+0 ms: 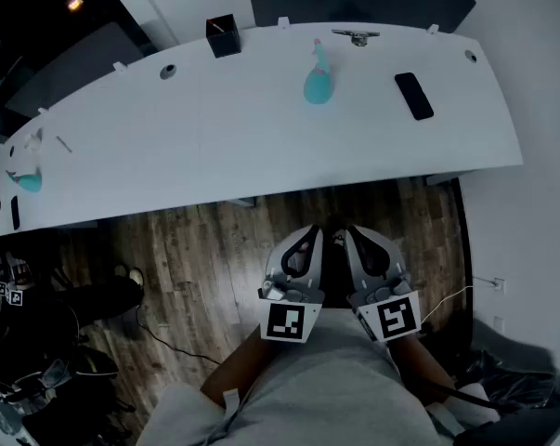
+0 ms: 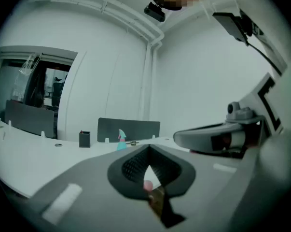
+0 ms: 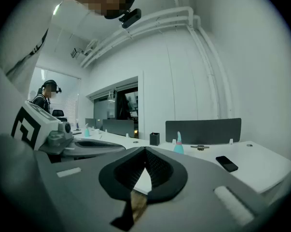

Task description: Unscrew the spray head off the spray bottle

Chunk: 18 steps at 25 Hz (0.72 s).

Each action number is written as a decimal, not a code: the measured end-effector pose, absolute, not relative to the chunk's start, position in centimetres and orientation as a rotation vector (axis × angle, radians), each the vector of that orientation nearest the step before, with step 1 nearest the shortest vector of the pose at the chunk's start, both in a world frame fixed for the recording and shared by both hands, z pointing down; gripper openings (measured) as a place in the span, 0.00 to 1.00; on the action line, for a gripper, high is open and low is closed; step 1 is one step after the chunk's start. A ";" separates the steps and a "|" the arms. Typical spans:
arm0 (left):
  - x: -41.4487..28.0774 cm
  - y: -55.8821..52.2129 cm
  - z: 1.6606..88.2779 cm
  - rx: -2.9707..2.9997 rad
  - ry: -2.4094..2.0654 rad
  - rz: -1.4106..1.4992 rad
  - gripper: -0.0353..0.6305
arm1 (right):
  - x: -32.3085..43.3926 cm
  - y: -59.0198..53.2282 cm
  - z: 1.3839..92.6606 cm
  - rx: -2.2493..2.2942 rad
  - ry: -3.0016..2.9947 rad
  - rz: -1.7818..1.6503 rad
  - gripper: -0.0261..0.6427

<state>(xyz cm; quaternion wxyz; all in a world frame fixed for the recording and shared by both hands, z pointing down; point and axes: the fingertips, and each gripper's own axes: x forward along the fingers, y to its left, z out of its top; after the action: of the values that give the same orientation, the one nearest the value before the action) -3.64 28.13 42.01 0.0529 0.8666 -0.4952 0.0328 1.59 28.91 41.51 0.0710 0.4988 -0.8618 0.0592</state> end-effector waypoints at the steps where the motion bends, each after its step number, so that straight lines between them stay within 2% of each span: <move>1: -3.2 27.0 42.3 2.632 -1.521 0.109 0.06 | 2.4 27.7 41.8 1.501 -2.597 0.182 0.04; 13: 0.7 12.6 41.5 2.574 -1.685 0.238 0.06 | 8.0 13.4 42.0 1.332 -2.696 0.187 0.04; 18: 1.9 9.7 43.8 2.506 -1.709 0.360 0.06 | 9.2 9.0 42.6 1.239 -2.735 0.090 0.04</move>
<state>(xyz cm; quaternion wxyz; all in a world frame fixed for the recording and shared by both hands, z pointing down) 1.89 9.75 43.83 0.0432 0.8197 -0.5589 0.1179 9.18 9.03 42.57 0.0688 0.4115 -0.9083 0.0298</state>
